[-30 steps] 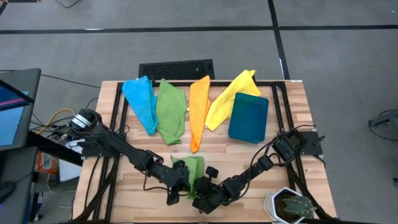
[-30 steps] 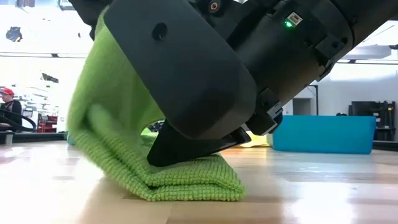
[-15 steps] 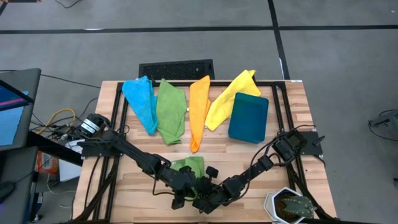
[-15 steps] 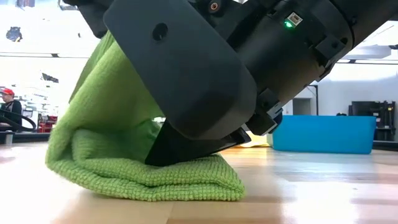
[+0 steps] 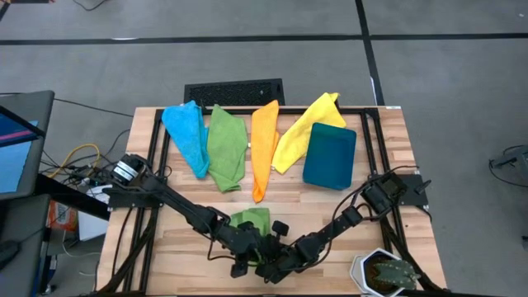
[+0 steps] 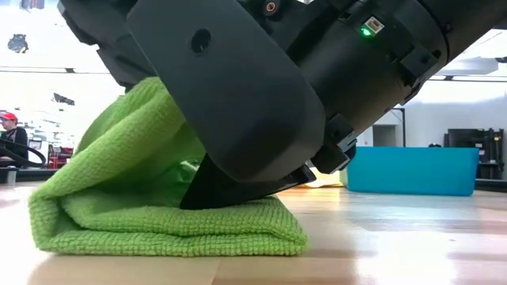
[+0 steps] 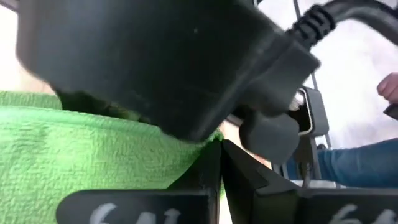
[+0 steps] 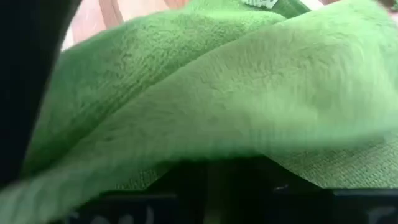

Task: Fold microfiber towels
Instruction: Fold the bottom green microfiber cloth

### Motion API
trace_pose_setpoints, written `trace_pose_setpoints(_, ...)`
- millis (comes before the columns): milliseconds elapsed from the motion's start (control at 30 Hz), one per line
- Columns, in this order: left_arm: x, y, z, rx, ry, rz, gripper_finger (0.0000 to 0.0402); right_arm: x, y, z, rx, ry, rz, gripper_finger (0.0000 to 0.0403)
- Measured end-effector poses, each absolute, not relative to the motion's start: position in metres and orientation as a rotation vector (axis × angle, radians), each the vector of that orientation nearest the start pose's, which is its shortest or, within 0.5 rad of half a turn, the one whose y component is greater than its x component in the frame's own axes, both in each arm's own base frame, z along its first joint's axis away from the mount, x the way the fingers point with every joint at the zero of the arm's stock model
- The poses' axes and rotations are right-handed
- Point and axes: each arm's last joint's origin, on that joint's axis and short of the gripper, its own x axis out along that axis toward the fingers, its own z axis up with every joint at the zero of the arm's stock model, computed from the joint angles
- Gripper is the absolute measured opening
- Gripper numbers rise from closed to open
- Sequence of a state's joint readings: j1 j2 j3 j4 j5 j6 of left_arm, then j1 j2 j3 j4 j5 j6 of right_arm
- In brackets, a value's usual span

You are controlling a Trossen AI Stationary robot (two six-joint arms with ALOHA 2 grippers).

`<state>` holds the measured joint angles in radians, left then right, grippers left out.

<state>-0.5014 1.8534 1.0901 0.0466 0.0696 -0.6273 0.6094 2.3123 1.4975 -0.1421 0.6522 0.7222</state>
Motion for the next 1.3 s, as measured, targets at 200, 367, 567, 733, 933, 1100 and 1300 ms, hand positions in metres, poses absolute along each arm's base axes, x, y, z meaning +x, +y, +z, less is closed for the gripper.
trace_pose_setpoints(200,0.336,-0.187,0.167,-0.438,0.855,-0.304,0.0001,0.387,0.253,0.090,0.125,0.704,-0.293,0.0097)
trace_pose_setpoints(367,0.336,-0.188,0.167,-0.426,0.863,-0.341,0.0034,0.384,0.255,0.096,0.097,0.712,-0.276,0.0097)
trace_pose_setpoints(567,0.339,-0.190,0.172,-0.425,0.815,-0.388,0.0112,0.385,0.254,0.096,0.100,0.710,-0.276,0.0097)
trace_pose_setpoints(733,0.344,-0.185,0.180,-0.456,0.805,-0.437,0.0167,0.384,0.254,0.096,0.094,0.711,-0.280,0.0097)
trace_pose_setpoints(933,0.356,-0.177,0.208,-0.553,0.897,-0.572,0.0182,0.384,0.254,0.098,0.093,0.705,-0.285,0.0097)
trace_pose_setpoints(1100,0.325,-0.165,0.252,-0.341,1.078,-0.450,0.0161,0.383,0.254,0.097,0.087,0.714,-0.285,0.0097)
trace_pose_setpoints(1300,0.243,-0.150,0.277,-0.252,1.011,-0.023,0.0148,0.382,0.256,0.097,0.080,0.716,-0.285,0.0097)
